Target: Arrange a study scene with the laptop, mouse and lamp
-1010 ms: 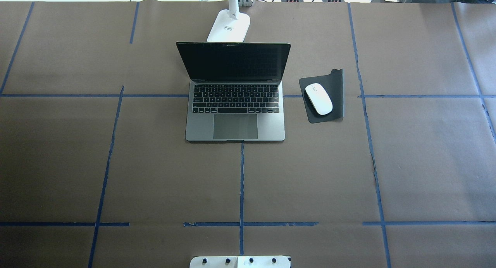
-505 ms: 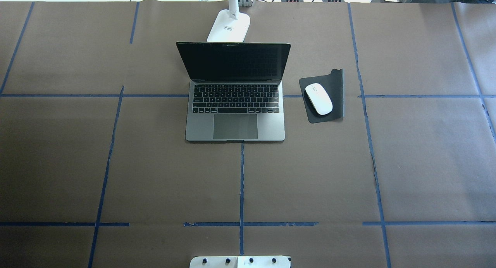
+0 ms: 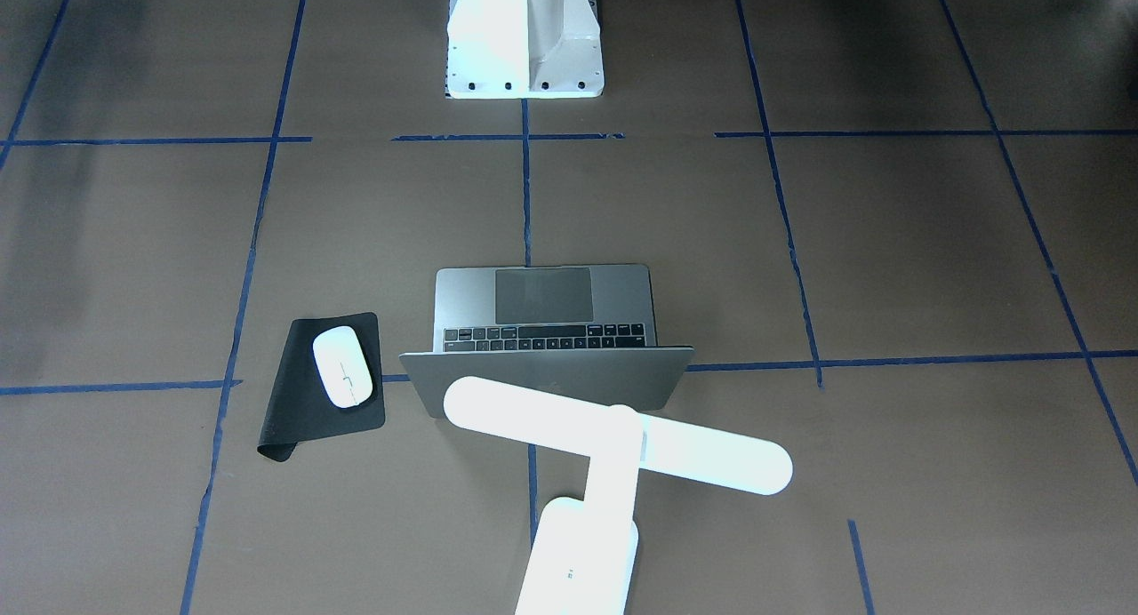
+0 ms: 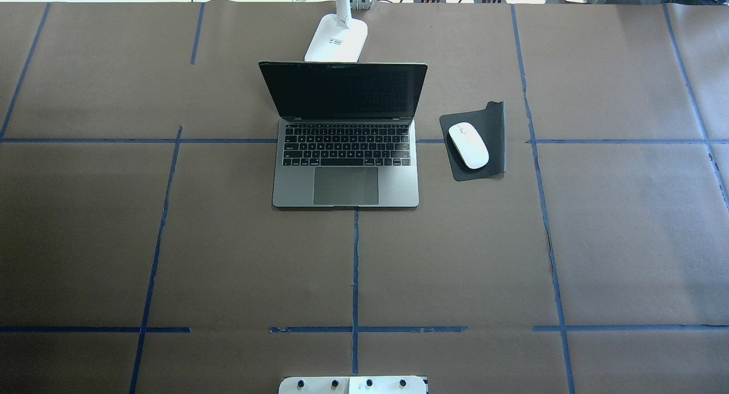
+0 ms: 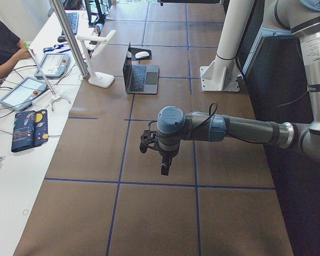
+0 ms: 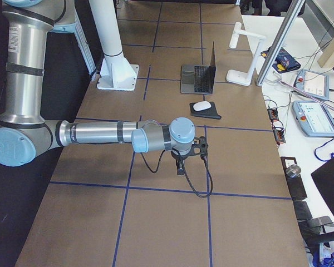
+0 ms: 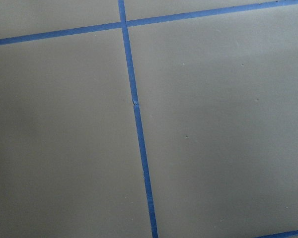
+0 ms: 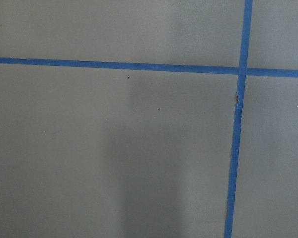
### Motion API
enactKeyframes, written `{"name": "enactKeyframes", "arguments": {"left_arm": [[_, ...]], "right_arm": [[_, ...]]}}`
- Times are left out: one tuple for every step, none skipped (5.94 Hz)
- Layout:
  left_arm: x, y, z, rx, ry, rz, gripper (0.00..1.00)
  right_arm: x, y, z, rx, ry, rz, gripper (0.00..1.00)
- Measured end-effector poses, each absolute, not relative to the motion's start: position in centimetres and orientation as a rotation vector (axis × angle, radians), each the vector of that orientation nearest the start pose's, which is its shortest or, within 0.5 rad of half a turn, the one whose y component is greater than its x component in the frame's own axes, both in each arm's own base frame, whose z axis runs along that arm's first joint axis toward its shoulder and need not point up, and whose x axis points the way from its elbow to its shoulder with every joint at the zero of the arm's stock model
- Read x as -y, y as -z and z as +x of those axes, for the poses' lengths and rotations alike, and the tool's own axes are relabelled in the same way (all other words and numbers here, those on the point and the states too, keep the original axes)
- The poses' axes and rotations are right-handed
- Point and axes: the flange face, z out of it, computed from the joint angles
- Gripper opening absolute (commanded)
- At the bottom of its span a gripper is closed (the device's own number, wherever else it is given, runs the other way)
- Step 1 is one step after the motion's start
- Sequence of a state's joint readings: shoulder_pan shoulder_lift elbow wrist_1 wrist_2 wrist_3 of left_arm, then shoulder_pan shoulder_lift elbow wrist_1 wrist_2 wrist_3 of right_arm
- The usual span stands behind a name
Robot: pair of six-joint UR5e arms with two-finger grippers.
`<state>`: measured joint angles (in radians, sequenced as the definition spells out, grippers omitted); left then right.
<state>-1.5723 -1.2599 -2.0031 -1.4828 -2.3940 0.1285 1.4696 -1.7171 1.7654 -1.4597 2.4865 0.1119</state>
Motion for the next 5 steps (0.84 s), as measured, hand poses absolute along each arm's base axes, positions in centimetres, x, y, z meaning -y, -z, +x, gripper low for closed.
{"name": "enactKeyframes", "arguments": {"left_arm": [[36.09,-58.37,-6.09,-0.819,-0.133,0.085,1.00],[36.08,-58.36,-6.08,-0.820,-0.133,0.084,1.00],[36.07,-58.37,-6.08,-0.820,-0.132,0.083,1.00],[36.07,-58.39,-6.09,-0.820,-0.131,0.081,1.00],[36.12,-58.39,-6.07,-0.819,-0.132,0.080,1.00]], "right_arm": [[44.03,-60.80,0.99,0.925,0.063,0.051,1.00],[44.03,-60.74,0.99,0.923,0.065,0.053,1.00],[44.04,-60.81,1.01,0.920,0.065,0.053,1.00],[43.97,-61.01,1.05,0.914,0.064,0.051,1.00],[43.79,-61.36,1.15,0.904,0.061,0.048,1.00]]}}
